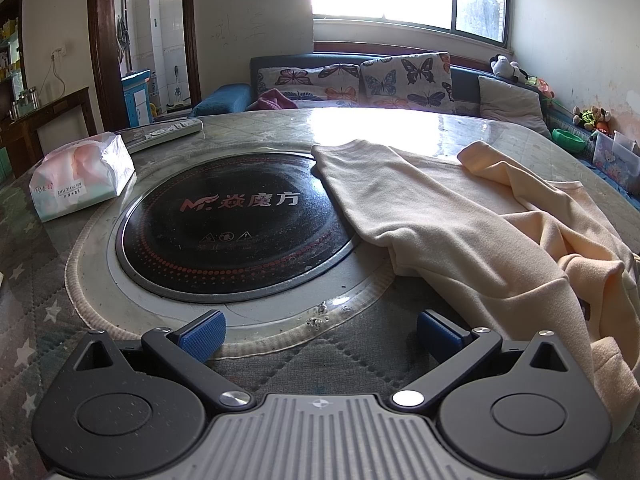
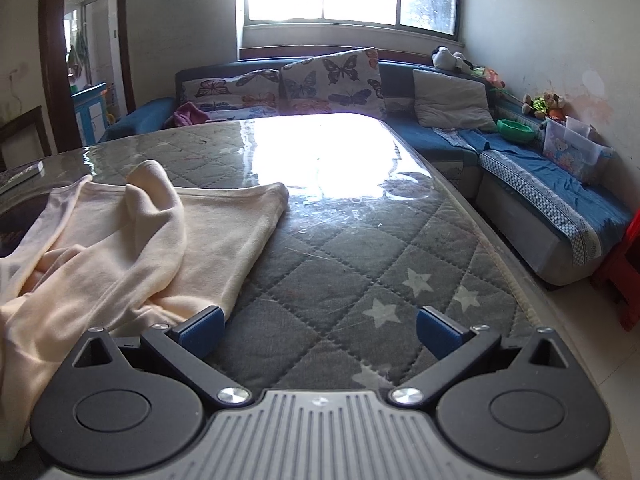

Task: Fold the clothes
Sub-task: 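Move both grippers toward the crumpled cream sweatshirt on the table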

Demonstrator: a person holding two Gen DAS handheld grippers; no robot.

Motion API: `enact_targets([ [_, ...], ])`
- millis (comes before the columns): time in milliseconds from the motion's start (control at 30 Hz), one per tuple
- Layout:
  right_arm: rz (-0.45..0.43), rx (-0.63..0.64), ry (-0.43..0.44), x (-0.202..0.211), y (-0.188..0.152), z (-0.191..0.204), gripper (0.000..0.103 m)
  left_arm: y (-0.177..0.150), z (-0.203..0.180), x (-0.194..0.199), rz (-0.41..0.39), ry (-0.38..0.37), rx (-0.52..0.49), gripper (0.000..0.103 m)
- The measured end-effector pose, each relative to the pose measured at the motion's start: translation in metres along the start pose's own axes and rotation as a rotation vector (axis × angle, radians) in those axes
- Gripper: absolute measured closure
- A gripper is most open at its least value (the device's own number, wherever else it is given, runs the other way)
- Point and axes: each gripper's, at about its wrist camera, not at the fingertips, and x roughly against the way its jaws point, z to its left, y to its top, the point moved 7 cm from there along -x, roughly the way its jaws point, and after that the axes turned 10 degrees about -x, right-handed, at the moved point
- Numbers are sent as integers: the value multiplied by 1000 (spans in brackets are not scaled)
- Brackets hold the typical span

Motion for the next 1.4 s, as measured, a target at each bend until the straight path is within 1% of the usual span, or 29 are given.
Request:
enact_targets([
  [167,11,10,38,12,-5,4,0,3,-3,2,21,13,-1,0],
  [333,26,15,66,22,-13,10,0,8,-11,11,7,9,-24,0],
  [433,47,4,88,24,-18,13,0,12,-16,18,1,-8,-21,0],
  [533,50,7,105,30,-21,16,0,17,-22,25,-8,-27,-29,0],
  [767,52,28,121,39,-25,22,0,21,-39,37,-8,-65,-44,0],
  [1000,54,33,133,49,-31,27,0,21,-47,45,4,-89,-30,0],
  [1400,52,61,157,67,-42,39,0,20,-55,57,11,-106,-33,0],
])
